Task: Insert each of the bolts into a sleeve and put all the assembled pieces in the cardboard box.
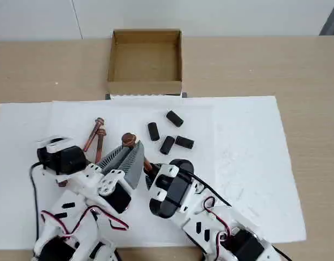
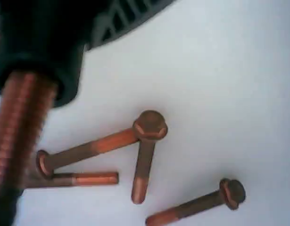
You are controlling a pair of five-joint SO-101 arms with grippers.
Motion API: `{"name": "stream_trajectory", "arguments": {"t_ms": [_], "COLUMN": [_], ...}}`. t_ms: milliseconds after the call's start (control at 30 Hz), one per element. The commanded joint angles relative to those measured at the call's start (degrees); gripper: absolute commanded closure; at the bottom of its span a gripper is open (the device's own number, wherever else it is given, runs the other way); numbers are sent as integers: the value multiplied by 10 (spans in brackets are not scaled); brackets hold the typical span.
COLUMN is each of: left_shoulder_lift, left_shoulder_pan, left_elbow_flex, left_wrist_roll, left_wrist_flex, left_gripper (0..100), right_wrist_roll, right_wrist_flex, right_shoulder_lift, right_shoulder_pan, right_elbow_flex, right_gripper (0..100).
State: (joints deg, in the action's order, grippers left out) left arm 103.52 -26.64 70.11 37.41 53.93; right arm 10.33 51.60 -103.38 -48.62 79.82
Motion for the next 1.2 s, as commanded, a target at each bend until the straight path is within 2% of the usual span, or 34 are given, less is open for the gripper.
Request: {"name": "stream_trajectory", "arguments": {"t_ms": [0, 200, 367, 567, 767, 967, 1167], "left_shoulder_lift": [4, 3, 4, 3, 3, 2, 2], "left_shoulder_pan": [-4, -20, -74, -89, -66, -10, 12], "left_elbow_flex": [-4, 5, 12, 13, 13, 13, 7], "left_wrist_roll": [1, -2, -44, -87, -108, -146, -150], "left_wrist_flex": [-8, 11, 64, 105, 107, 129, 135], "left_gripper": [995, 995, 995, 995, 984, 803, 790], "right_wrist_roll": [4, 6, 6, 7, 7, 7, 7], "right_wrist_flex": [-20, -20, -20, -20, -21, -21, -21], "right_shoulder_lift": [-3, -3, -3, -3, -3, -3, -3], "right_shoulder_pan": [-6, -6, -6, -5, -5, -5, -5], "right_elbow_flex": [-5, -10, -10, -11, -11, -11, -11], "right_gripper": [996, 996, 996, 996, 996, 996, 996]}}
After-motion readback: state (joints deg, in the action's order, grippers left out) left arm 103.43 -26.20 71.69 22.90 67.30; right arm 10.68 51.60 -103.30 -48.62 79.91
